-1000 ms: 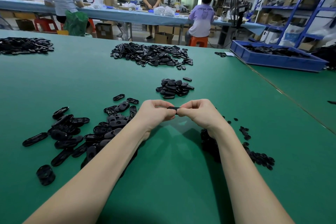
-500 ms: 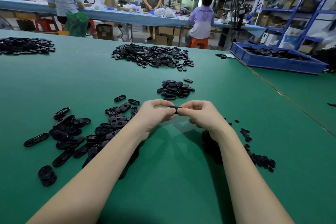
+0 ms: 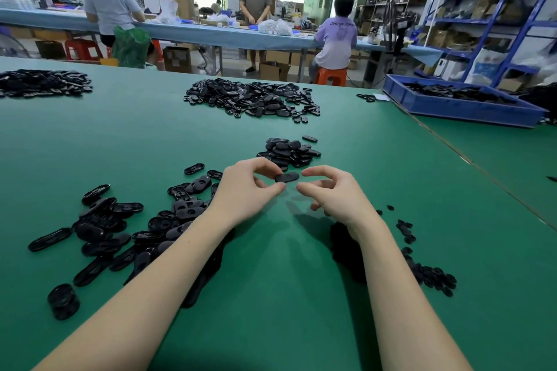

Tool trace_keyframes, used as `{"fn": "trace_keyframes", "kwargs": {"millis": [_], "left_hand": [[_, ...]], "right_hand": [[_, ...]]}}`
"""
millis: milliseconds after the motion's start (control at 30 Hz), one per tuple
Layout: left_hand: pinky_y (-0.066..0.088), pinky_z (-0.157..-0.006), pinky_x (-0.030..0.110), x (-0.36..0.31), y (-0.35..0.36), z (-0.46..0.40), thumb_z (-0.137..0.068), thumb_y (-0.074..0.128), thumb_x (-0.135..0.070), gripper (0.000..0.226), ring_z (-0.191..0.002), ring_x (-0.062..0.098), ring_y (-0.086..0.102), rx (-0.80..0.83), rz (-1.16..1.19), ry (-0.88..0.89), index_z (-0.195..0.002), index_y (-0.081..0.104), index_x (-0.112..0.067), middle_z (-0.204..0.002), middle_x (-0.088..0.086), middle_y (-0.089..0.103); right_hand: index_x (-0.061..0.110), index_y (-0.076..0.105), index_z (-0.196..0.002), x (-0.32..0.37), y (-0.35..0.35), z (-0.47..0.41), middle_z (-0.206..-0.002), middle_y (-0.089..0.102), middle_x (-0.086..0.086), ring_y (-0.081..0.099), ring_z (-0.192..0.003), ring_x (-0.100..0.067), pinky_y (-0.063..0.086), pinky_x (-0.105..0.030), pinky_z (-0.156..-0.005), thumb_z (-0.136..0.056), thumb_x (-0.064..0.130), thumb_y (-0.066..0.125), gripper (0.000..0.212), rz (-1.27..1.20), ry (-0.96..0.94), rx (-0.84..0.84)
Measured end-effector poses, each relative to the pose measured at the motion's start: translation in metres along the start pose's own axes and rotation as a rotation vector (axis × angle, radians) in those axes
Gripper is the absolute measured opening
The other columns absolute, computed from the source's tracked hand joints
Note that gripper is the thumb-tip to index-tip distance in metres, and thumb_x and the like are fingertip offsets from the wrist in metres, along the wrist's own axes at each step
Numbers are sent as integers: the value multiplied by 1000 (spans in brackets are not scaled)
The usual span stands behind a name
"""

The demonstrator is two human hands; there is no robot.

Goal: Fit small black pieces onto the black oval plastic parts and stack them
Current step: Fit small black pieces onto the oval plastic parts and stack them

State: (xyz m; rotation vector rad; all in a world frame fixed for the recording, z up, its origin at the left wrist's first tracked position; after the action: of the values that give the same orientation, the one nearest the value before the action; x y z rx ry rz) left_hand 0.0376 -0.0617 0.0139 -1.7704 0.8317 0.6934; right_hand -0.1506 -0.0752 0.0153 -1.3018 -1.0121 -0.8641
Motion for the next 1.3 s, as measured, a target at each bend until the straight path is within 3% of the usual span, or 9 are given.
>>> {"fn": "trace_keyframes", "kwargs": {"millis": [100,233,433,600,800,900,967,1067,1300], "left_hand": [[41,-65,6,7,4,-30,-81,81,-31,10,-66,-5,60,-101,46,-90,-87,73,-31,-88,-20,71],[47,-86,24,9,14,-82,-81,79,-34,11,-95,11,65,-179,15,-171,-86,70,-31,-89,-13,68],[57,-88,34,8,36,-129,-80,78,-38,20,-95,19,68,-112,-89,-261,-69,63,-31,-88,-9,68],[52,-86,27,12,42,-135,-79,78,-42,16,-96,16,65,-109,-154,-260,-79,66,-31,-85,-11,65],[50,-81,26,6,29,-110,-86,72,-39,17,-92,12,64,-168,-12,-201,-95,72,-25,-90,-11,68],[42,-70,17,4,9,-82,-91,67,-34,6,-81,-8,61,-172,87,-128,-89,71,-29,-87,-19,68],[44,-70,18,7,-5,-63,-92,67,-34,7,-75,-12,61,-147,111,-99,-88,72,-30,-88,-19,70],[51,-81,28,11,-20,-41,-93,66,-33,8,-87,8,67,-41,72,-107,-88,72,-32,-92,-13,72],[51,-90,31,15,-36,-14,-97,55,-22,16,-87,14,62,223,-455,-7,-103,68,-28,-102,-8,67]], "right_hand": [[31,70,-105,-4,-1,-3,-79,73,16,60,-52,0,42,-16,-56,-88,28,73,17,-16,24,-29],[29,73,-101,-9,-3,-6,-70,70,19,60,-62,-2,45,-13,-57,-89,26,74,12,-54,29,-45],[31,74,-95,-13,-10,-12,-66,69,22,66,-74,-7,47,-23,-66,-88,29,73,8,-86,34,-94],[32,74,-92,-13,-10,-13,-70,71,22,63,-64,-1,46,-19,-60,-87,30,73,6,-127,31,-75],[31,75,-90,-11,-9,-11,-80,74,15,63,-66,-3,47,-24,-65,-87,29,73,3,-142,32,-67],[30,75,-89,-9,-7,-9,-90,77,8,63,-68,-4,47,-25,-66,-88,29,72,3,-126,26,-61],[29,75,-89,-7,-5,-8,-93,78,5,63,-68,-5,47,-24,-66,-89,28,72,3,-110,20,-51],[27,75,-89,-5,0,-7,-96,78,2,63,-70,-6,45,-24,-66,-90,27,71,4,-76,7,-33],[29,76,-87,-1,7,-7,-89,76,7,67,-79,-8,47,-21,-65,-89,29,73,4,41,-11,-31]]}}
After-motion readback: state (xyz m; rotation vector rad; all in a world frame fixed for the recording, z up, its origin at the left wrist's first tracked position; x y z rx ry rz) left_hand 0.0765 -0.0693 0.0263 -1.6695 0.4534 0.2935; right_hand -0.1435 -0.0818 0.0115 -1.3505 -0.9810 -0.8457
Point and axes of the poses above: each hand's wrist, its own z-axis away from the middle knuckle, its own y-axis out of the palm, x = y × z, the point moved 2 cm from there along -z, towards the middle knuckle
